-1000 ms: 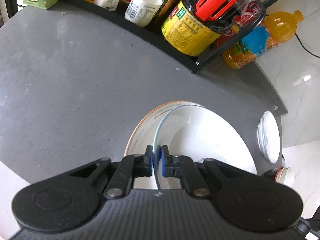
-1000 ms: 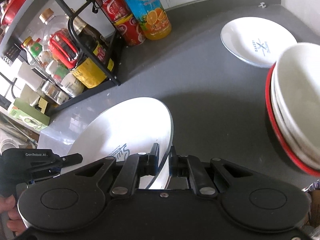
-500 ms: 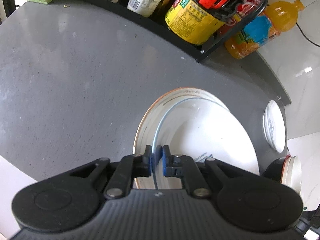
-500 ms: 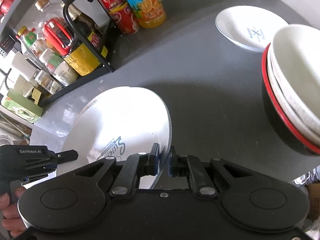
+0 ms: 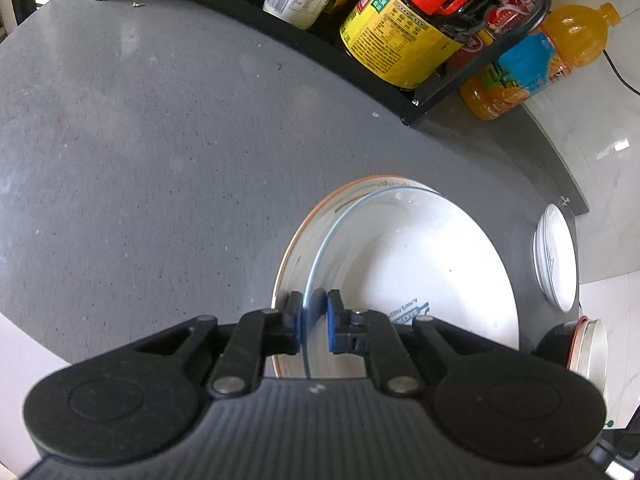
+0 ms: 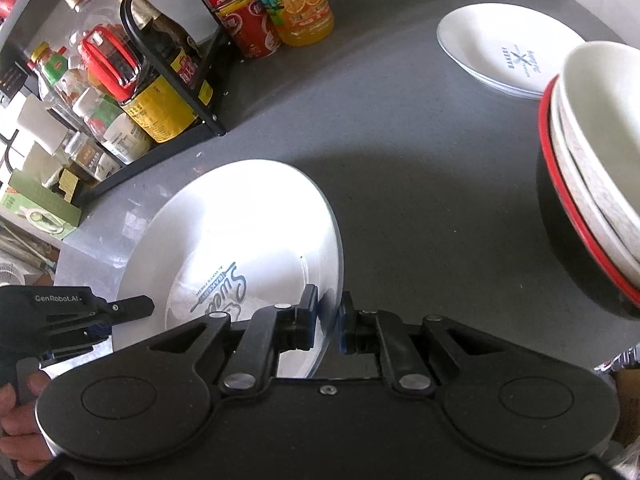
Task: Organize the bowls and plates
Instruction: 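Lower the 'Sweet' plate onto the brown-rimmed plate with both grippers, then open both grippers and release the 'Sweet' plate on the stack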
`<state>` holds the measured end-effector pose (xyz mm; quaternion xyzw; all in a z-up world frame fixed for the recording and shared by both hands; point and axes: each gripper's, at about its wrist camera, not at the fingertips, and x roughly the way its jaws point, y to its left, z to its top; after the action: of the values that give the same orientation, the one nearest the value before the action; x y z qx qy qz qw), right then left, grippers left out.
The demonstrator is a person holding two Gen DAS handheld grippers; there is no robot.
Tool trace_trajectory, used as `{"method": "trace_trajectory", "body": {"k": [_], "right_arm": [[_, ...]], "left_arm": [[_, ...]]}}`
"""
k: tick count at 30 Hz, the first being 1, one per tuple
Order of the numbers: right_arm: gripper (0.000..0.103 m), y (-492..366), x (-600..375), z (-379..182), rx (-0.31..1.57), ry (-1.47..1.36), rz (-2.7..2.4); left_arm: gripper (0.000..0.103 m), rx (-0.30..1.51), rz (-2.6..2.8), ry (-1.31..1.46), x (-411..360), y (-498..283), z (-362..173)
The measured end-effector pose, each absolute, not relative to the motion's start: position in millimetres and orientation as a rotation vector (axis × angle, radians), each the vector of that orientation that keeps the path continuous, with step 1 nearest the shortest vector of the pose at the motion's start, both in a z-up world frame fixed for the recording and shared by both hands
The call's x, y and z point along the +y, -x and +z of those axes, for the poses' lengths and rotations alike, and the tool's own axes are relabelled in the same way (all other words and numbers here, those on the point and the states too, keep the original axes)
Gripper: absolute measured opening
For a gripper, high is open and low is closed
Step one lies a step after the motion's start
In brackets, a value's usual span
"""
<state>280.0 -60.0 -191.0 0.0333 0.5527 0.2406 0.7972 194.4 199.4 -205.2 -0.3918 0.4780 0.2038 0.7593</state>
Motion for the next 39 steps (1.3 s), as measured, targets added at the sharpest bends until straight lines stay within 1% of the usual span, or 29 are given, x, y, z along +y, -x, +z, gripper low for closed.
{"method": "trace_trajectory", "body": {"k": [11,23,39], "right_arm": [[0.014,-285.5,-53.9,-199.3,1.191,-0.051,0.537],[0.014,-283.4,-54.7,-200.4,1.169,-0.047,0.548],[0.014,-280.9,-57.8,-203.1,1.142,-0.101,0.515]], "left_arm": [[0.009,1.065,0.439,0.835,202.2,-195.5,-200.5],[0.010,1.095,0.423,0.856,207.8,-192.5,-192.4],[0.010,1.122,0.415,0.803,211.2,-183.6,-181.0]]}}
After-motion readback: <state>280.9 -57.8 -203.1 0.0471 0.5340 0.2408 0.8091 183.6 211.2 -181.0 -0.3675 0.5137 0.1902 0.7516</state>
